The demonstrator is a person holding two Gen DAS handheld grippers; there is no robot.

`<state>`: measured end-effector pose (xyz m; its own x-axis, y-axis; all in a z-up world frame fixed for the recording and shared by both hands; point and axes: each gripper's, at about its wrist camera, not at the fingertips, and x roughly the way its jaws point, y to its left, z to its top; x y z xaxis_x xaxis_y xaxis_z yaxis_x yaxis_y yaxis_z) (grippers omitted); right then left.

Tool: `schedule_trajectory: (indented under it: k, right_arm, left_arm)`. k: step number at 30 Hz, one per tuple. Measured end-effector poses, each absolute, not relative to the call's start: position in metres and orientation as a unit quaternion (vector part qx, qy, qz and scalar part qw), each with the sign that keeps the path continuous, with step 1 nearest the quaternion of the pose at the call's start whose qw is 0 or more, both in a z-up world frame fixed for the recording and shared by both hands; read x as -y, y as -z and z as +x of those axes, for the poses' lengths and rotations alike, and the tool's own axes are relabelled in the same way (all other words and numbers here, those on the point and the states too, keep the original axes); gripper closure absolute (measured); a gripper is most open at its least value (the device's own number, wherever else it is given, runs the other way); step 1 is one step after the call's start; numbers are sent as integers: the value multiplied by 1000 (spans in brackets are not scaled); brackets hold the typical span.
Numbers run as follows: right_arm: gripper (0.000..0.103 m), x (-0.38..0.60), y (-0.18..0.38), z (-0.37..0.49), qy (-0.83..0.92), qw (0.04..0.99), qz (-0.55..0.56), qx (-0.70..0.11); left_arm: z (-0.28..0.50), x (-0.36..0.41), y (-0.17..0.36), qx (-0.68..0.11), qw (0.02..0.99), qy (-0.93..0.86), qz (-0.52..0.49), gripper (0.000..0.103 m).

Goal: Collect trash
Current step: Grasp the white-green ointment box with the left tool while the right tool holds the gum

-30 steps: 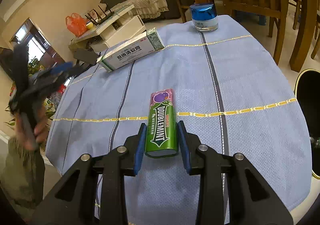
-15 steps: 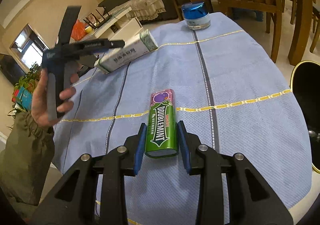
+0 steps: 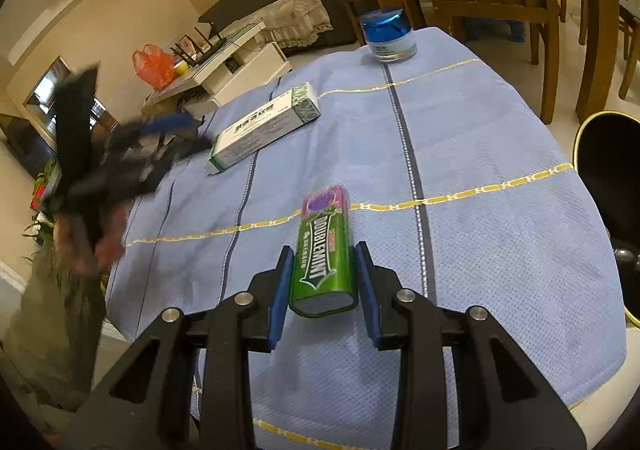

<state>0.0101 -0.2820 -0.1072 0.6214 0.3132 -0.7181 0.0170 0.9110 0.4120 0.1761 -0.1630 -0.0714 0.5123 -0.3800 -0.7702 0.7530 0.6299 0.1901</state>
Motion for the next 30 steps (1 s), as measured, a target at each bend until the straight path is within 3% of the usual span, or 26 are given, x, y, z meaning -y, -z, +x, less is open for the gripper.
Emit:
schedule_trajectory:
  k: [7,11,19,24,30]
  right_arm:
    - [73,288,114,11,-78,875,191,-438]
    - [73,287,124,16,-68,872,172,-452]
    - [72,268,116,36,-64,875,68,-474]
    - [58,248,119,41,-33,875,-48,-481]
    - [62,248,121,42,-43,869,-61,-488]
  left_arm:
    - [210,181,124,-395,790,332,332,32]
    - [193,168,124,-373,801,343,319,42]
    - [151,154,125,-369,803,339,323,43]
    - [130,148,123,-398,815,304,291,42]
    - [112,164,123,-409,806,311,294,43]
